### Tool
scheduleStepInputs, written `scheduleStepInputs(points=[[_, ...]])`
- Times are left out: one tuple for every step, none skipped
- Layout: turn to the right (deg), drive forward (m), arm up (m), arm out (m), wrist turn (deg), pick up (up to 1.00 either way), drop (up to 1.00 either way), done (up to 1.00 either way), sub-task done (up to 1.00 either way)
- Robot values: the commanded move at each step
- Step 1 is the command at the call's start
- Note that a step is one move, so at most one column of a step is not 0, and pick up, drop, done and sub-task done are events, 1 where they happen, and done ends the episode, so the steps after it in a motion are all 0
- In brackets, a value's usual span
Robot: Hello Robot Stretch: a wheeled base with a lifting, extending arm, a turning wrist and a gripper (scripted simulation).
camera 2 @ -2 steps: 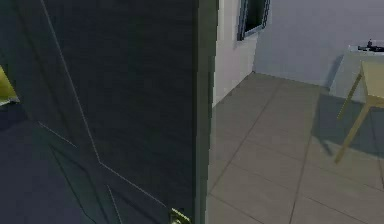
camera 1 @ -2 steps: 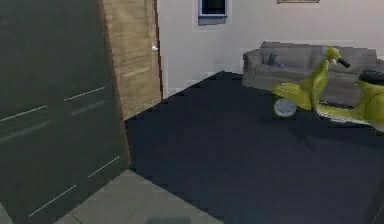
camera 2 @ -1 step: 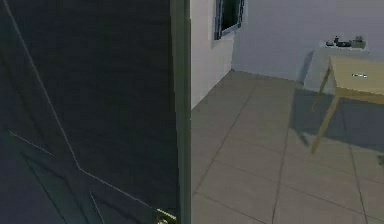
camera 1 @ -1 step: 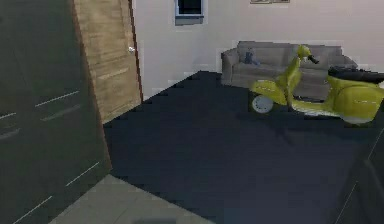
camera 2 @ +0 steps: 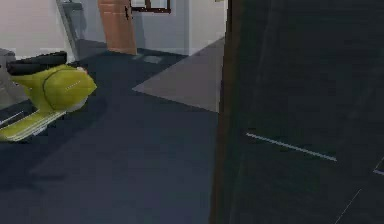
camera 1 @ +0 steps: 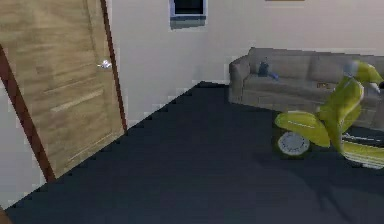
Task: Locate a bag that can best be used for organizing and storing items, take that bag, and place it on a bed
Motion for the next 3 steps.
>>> scheduleStepInputs(points=[[0.0,1.0,0.0,0.0,0.0,0.0,0.0,0.0,0.0],[3.0,0.0,0.0,0.0,0.0,0.0,0.0,0.0,0.0],[0.0,1.0,0.0,0.0,0.0,0.0,0.0,0.0,0.0]])
